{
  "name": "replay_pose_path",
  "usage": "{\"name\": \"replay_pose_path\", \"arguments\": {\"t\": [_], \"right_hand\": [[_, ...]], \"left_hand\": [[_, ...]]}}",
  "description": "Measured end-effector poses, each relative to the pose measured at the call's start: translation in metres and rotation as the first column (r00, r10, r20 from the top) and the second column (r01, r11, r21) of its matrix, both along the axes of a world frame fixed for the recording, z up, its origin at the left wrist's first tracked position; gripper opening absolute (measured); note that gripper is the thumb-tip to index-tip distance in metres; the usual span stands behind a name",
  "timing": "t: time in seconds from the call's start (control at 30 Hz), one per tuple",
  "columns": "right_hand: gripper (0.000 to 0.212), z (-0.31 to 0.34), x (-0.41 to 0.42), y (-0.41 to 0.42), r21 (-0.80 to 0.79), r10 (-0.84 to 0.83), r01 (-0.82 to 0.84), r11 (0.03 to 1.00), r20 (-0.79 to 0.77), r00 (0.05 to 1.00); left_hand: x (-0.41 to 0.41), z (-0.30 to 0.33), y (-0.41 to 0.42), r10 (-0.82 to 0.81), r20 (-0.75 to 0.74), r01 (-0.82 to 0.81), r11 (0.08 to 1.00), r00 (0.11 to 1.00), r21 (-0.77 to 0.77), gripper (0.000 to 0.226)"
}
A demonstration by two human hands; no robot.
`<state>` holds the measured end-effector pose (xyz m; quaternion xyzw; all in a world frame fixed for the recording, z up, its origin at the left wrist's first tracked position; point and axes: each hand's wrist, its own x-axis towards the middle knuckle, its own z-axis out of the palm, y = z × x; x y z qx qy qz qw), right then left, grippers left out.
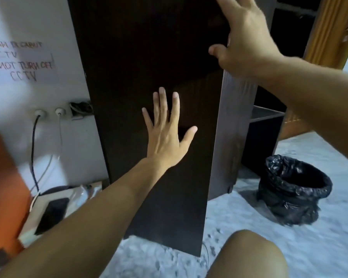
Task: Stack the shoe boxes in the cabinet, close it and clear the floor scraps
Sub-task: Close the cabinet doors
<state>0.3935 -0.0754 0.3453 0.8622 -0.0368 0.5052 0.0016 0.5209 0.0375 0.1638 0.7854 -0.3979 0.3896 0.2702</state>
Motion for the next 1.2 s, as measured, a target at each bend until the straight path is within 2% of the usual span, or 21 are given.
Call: {"name": "replay_pose_path", "arguments": {"t": [0.07, 0.17, 0.33, 0.57, 0.67, 0.8, 0.93, 1.2], "right_hand": [[0.056, -0.004, -0.001, 0.000, 0.035, -0.013, 0.013, 0.999, -0.004, 1.000], [0.047, -0.008, -0.002, 0.001, 0.092, -0.076, 0.078, 0.993, -0.026, 0.997], [0.044, -0.005, -0.012, 0.007, 0.082, -0.122, 0.128, 0.988, -0.074, 0.990], [0.056, 0.000, -0.012, 0.007, 0.029, -0.070, 0.073, 0.997, -0.080, 0.994], [0.060, 0.002, -0.011, 0.005, 0.030, -0.053, 0.056, 0.998, -0.088, 0.995], [0.083, 0.004, -0.008, 0.002, 0.022, -0.022, 0.025, 0.999, -0.108, 0.994], [0.098, 0.004, 0.000, -0.006, 0.057, -0.025, 0.032, 0.998, -0.117, 0.993], [0.098, 0.003, 0.000, -0.011, 0.066, -0.023, 0.033, 0.997, -0.146, 0.989]], "left_hand": [[-0.008, -0.016, -0.004, 0.001, -0.028, -0.002, 1.000, 1.000, -0.028, 0.085], [-0.019, -0.029, -0.013, -0.012, -0.065, 0.006, 0.995, 0.998, -0.098, 0.084], [-0.025, -0.030, -0.025, -0.003, -0.094, -0.012, 0.987, 0.996, -0.160, 0.084], [-0.040, -0.030, -0.041, -0.034, -0.169, -0.023, 0.945, 0.985, -0.326, 0.082], [-0.036, -0.031, -0.040, -0.027, -0.176, -0.027, 0.954, 0.984, -0.299, 0.083], [-0.029, -0.030, -0.039, -0.004, -0.205, -0.039, 0.978, 0.979, -0.204, 0.087], [-0.026, -0.029, -0.036, -0.001, -0.219, -0.031, 0.989, 0.976, -0.142, 0.090], [-0.025, -0.029, -0.038, 0.009, -0.227, -0.038, 0.992, 0.974, -0.124, 0.090]]}}
